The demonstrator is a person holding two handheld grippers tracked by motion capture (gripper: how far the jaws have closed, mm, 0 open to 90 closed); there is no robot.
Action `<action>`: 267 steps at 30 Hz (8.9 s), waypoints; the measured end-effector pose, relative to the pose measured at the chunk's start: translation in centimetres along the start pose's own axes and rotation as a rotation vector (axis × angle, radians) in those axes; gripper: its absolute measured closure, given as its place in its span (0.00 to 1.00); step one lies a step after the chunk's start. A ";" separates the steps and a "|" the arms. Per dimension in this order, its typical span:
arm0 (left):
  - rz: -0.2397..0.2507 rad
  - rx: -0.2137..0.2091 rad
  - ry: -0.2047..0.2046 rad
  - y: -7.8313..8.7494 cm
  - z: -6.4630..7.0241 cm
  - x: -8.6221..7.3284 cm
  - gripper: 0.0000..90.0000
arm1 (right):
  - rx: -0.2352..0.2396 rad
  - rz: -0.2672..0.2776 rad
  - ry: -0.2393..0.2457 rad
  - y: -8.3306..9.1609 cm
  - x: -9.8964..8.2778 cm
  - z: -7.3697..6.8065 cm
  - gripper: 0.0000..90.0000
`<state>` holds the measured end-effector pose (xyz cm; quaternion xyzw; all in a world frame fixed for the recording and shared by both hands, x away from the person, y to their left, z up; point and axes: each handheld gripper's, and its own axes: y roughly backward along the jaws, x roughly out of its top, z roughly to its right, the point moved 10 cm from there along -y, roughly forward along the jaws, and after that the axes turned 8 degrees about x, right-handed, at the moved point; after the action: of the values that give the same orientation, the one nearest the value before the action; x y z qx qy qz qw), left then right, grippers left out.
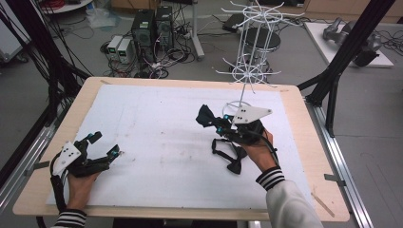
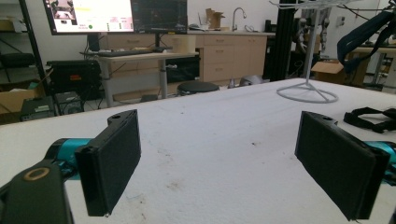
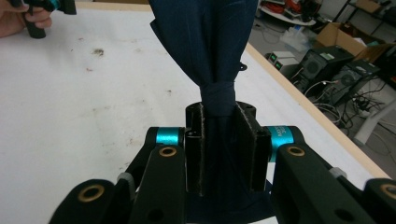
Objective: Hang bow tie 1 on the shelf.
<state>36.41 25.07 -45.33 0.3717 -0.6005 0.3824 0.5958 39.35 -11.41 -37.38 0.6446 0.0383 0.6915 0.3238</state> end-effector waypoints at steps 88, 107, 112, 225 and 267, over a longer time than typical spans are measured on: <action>-0.001 0.003 0.001 0.0 0.0 0.0 0.16 | -0.250 0.211 -0.223 10.3 -0.3 7.3 0.83; -0.001 0.004 0.001 0.0 0.0 0.0 0.16 | -0.258 0.263 -0.306 10.3 -1.2 9.2 0.83; 0.000 0.004 0.000 0.0 0.0 0.0 0.16 | -0.268 0.267 -0.320 10.1 -1.4 9.6 0.83; -0.004 0.001 0.002 0.0 0.0 0.0 0.16 | -0.411 0.287 -0.291 12.2 2.1 9.9 0.02; -0.007 0.003 -0.006 0.0 0.0 -0.1 0.16 | -0.401 0.270 -0.325 11.1 -7.9 0.7 0.02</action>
<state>36.42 25.03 -45.39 0.3759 -0.6004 0.3802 0.5946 35.23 -24.33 -38.94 0.6692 -0.2377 0.6098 0.3519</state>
